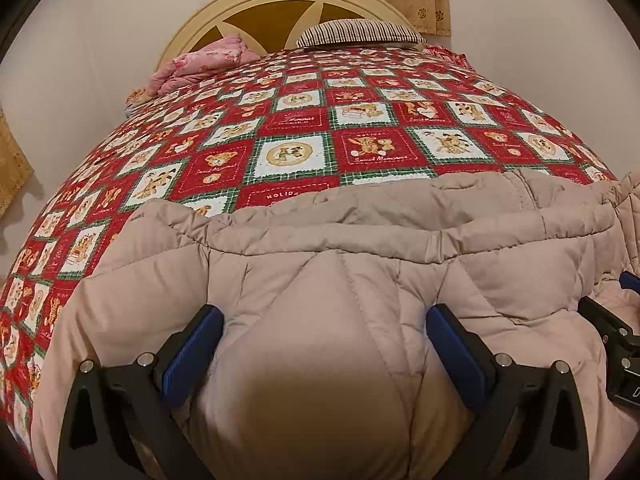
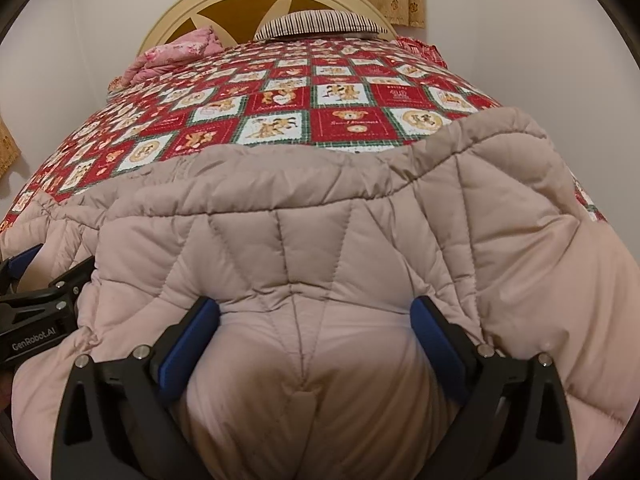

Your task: Fold large clothes

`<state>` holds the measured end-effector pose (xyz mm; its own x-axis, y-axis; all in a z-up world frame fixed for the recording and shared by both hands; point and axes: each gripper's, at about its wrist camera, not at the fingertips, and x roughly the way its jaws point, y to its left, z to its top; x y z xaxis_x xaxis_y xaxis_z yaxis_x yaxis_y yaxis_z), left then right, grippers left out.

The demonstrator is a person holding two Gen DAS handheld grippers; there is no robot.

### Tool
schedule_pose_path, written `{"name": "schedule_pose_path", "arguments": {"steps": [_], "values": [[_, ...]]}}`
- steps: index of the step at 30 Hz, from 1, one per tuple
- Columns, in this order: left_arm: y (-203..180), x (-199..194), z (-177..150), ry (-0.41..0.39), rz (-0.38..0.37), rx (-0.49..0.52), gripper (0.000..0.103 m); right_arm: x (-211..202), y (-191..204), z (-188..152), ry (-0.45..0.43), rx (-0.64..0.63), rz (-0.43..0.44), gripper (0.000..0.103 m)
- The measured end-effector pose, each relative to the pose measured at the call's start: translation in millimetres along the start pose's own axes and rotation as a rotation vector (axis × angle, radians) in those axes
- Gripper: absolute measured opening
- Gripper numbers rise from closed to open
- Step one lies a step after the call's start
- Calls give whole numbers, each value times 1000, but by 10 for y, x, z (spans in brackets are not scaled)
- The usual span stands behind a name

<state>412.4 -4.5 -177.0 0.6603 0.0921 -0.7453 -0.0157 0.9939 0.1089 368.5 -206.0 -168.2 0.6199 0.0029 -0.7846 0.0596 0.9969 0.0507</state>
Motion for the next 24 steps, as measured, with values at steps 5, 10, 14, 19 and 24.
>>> {"name": "schedule_pose_path", "arguments": {"steps": [5, 10, 14, 19, 24], "values": [[6, 1, 2, 0, -2, -2, 102, 17, -10, 0, 0, 1, -2, 99], [11, -1, 2, 0, -3, -4, 102, 8, 16, 11, 6, -10, -20, 99], [28, 3, 4, -1, -4, -7, 102, -277, 9, -8, -29, 35, -8, 97], [40, -5, 7, -5, -14, -16, 102, -692, 210, -154, -126, 46, 129, 101], [82, -26, 0, -11, -34, -39, 102, -436, 389, -361, -118, -45, 57, 102]]}}
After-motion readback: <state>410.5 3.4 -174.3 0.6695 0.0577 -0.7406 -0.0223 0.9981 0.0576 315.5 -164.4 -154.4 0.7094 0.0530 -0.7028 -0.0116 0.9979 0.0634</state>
